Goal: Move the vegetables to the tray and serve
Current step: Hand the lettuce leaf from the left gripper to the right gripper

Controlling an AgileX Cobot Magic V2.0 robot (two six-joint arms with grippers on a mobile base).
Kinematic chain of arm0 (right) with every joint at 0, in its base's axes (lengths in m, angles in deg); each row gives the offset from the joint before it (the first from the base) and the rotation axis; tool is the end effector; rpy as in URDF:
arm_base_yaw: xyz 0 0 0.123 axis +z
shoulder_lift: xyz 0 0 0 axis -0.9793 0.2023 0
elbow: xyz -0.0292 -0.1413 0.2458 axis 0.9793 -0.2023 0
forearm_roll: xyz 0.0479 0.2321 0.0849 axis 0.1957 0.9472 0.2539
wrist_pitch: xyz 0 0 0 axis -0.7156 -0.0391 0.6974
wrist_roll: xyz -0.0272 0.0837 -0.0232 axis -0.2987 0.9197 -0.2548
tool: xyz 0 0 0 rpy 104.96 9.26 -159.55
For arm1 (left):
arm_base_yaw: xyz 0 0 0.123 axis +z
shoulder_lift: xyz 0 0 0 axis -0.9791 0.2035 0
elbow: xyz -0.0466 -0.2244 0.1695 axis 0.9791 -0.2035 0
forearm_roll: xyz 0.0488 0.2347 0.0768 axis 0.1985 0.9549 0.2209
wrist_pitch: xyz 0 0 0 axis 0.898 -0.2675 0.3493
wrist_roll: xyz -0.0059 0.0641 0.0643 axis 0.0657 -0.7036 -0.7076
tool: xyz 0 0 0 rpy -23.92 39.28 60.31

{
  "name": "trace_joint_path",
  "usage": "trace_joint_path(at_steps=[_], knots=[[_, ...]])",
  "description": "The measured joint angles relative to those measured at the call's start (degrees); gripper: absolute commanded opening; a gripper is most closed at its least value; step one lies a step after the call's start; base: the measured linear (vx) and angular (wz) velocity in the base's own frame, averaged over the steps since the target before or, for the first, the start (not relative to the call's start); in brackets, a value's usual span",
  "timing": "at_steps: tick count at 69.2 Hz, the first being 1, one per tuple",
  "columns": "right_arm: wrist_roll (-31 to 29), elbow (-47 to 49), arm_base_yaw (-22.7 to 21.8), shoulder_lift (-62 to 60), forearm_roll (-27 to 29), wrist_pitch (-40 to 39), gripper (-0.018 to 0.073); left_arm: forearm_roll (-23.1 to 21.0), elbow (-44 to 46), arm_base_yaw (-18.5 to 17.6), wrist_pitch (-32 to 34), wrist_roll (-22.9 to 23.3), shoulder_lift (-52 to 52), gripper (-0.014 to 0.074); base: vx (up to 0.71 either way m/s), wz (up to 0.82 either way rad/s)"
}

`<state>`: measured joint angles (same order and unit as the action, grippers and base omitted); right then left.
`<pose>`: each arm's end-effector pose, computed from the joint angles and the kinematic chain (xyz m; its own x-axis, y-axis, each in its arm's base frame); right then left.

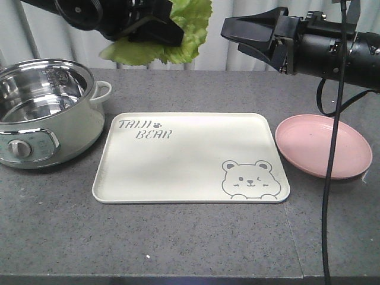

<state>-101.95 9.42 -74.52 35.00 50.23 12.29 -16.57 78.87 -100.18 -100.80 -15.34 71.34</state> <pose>0.3219 0.0947 0.3793 -0.4904 0.2934 -0.8207 -0.6830 0.4556 0.5709 0.3272 -0.1861 0.4535 -0.5821 0.2475 -0.7745 0.7150 0.6093 -0.3427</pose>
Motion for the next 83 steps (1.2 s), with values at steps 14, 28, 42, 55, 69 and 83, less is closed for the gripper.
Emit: trace_joint_path(at_steps=[14,28,42,55,69,83], knots=[[-0.68,0.0,0.0,0.0,0.0,0.48,0.0541,0.05,0.0,-2.87,0.93,-0.01,1.24,-0.0007,0.0,0.0],[-0.8,0.0,0.0,0.0,0.11,0.32,0.0541,-0.02,0.0,-5.02,2.12,-0.01,1.24,-0.0007,0.0,0.0],[-0.8,0.0,0.0,0.0,0.11,0.02,0.0541,-1.19,0.0,-5.62,2.12,-0.06,1.24,-0.0007,0.0,0.0],[-0.8,0.0,0.0,0.0,0.11,0.82,0.0445,-2.5,0.0,-5.62,2.12,-0.12,1.24,-0.0007,0.0,0.0],[-0.92,0.0,0.0,0.0,0.11,1.39,0.0081,-2.55,0.0,-5.62,2.07,-0.18,1.24,-0.0003,0.0,0.0],[-0.94,0.0,-0.06,0.47,-0.09,0.94,-0.001,-2.54,0.0,-5.62,2.07,-0.18,1.13,0.0084,0.0,0.0]])
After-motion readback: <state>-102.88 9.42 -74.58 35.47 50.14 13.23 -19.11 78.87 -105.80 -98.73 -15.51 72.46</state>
